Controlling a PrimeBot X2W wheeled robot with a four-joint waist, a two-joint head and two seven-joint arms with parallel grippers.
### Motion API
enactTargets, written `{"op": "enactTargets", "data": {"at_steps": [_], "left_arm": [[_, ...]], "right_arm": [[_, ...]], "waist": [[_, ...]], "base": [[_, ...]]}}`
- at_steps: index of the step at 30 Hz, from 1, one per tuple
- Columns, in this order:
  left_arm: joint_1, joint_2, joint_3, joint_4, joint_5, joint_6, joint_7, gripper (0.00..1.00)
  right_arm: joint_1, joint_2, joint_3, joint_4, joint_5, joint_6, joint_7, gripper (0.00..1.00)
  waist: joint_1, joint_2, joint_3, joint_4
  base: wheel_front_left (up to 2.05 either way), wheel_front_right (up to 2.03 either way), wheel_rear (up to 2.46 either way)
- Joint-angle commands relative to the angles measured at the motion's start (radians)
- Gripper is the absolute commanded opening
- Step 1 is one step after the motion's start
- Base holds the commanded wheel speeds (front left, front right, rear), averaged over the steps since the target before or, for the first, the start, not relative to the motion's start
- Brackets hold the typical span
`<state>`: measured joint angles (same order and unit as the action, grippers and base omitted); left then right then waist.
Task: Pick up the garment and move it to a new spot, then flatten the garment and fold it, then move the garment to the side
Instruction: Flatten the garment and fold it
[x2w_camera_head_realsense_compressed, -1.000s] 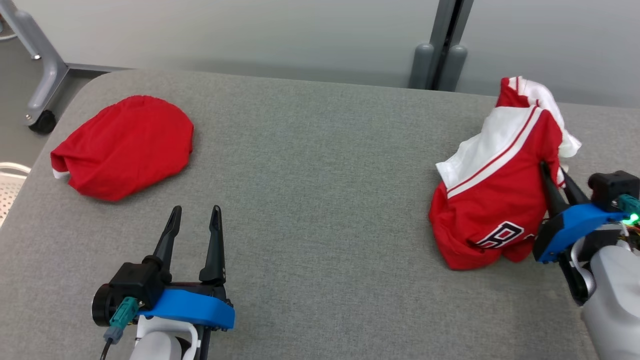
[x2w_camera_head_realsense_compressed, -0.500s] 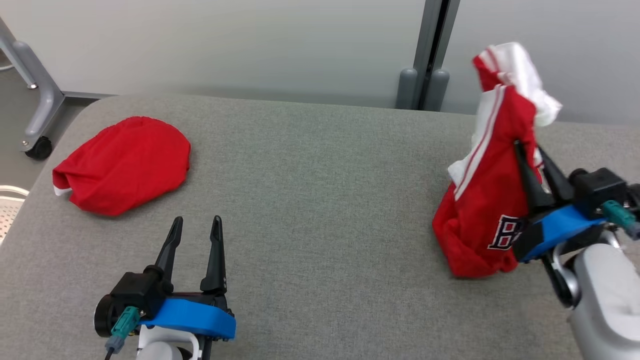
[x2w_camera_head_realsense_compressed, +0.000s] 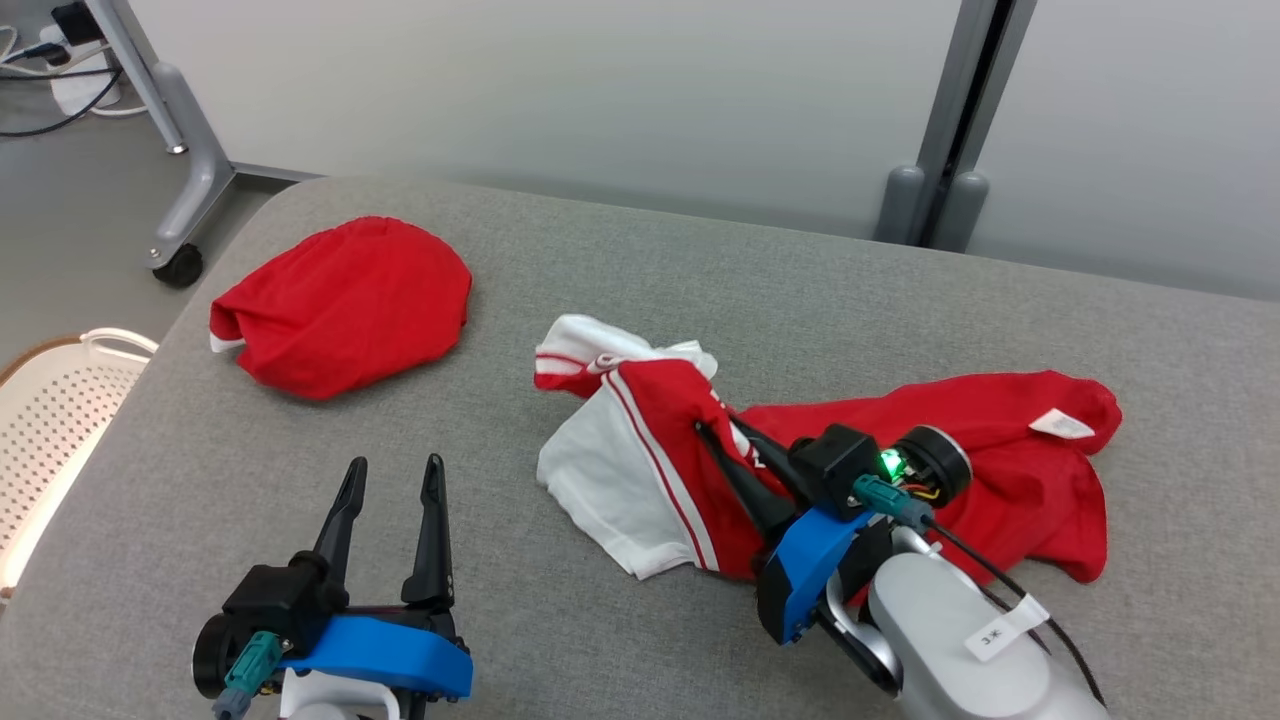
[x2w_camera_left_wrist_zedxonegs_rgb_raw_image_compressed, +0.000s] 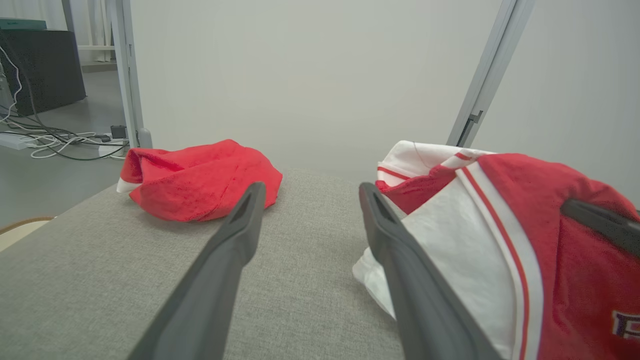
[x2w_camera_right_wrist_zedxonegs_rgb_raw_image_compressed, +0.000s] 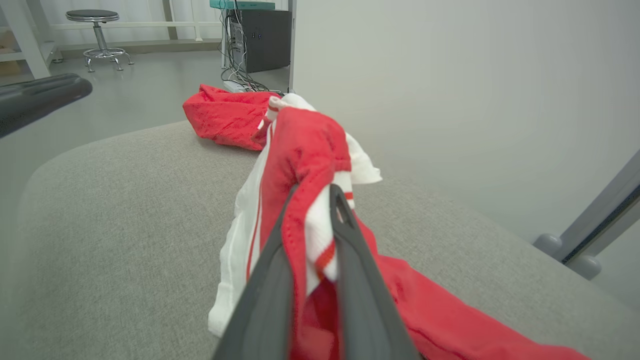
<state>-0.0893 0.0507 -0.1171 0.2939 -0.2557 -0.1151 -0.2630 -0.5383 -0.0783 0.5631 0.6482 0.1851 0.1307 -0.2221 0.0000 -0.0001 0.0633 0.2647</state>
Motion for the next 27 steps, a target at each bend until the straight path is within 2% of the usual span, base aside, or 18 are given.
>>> {"op": "enactTargets", "data": {"at_steps": [1,4,7,9,12,15,19,27], "left_arm": [[-0.001,-0.001,-0.004,0.002,-0.005,0.000,-0.003,1.00],[0.000,-0.001,0.000,0.003,-0.009,0.000,-0.003,1.00],[0.002,-0.001,0.002,0.004,-0.014,0.002,-0.003,1.00],[0.004,-0.001,0.003,0.004,-0.015,0.005,-0.003,1.00],[0.008,-0.001,0.008,0.002,-0.013,0.009,-0.003,1.00],[0.009,-0.001,0.017,0.003,-0.006,0.009,-0.003,1.00],[0.019,0.000,0.032,-0.004,0.006,0.011,-0.003,1.00],[0.029,0.000,0.076,-0.011,0.035,0.002,-0.003,1.00]], "right_arm": [[-0.014,0.009,0.026,0.033,0.018,0.000,-0.010,0.00],[-0.027,0.025,0.095,0.101,0.050,0.000,-0.019,0.00],[-0.019,0.028,0.150,0.116,0.104,0.000,-0.028,0.00],[-0.007,0.028,0.209,0.114,0.156,0.000,-0.030,1.00],[-0.007,0.025,0.262,0.114,0.203,0.000,-0.038,1.00],[-0.012,0.026,0.256,0.116,0.210,0.000,-0.043,1.00],[0.013,0.020,0.162,0.059,0.159,0.000,-0.044,1.00],[0.142,-0.070,-0.065,-0.131,0.069,0.000,-0.043,1.00]], "waist": [[0.0000,0.0001,0.013,0.017],[0.0000,0.0001,0.022,0.030],[0.0000,0.0001,0.026,0.033],[0.0000,0.0001,0.028,0.032],[0.0000,0.0001,0.030,0.015],[0.0000,0.0001,0.026,-0.011],[0.0000,0.0001,0.017,-0.057],[0.0000,0.0001,0.009,-0.139]], "base": [[0.00,0.00,0.00],[0.00,0.00,0.00],[0.00,0.00,0.00],[0.00,0.00,0.00],[0.00,0.00,0.00],[0.00,0.00,0.00],[0.00,0.00,0.00],[0.00,0.00,0.00]]}}
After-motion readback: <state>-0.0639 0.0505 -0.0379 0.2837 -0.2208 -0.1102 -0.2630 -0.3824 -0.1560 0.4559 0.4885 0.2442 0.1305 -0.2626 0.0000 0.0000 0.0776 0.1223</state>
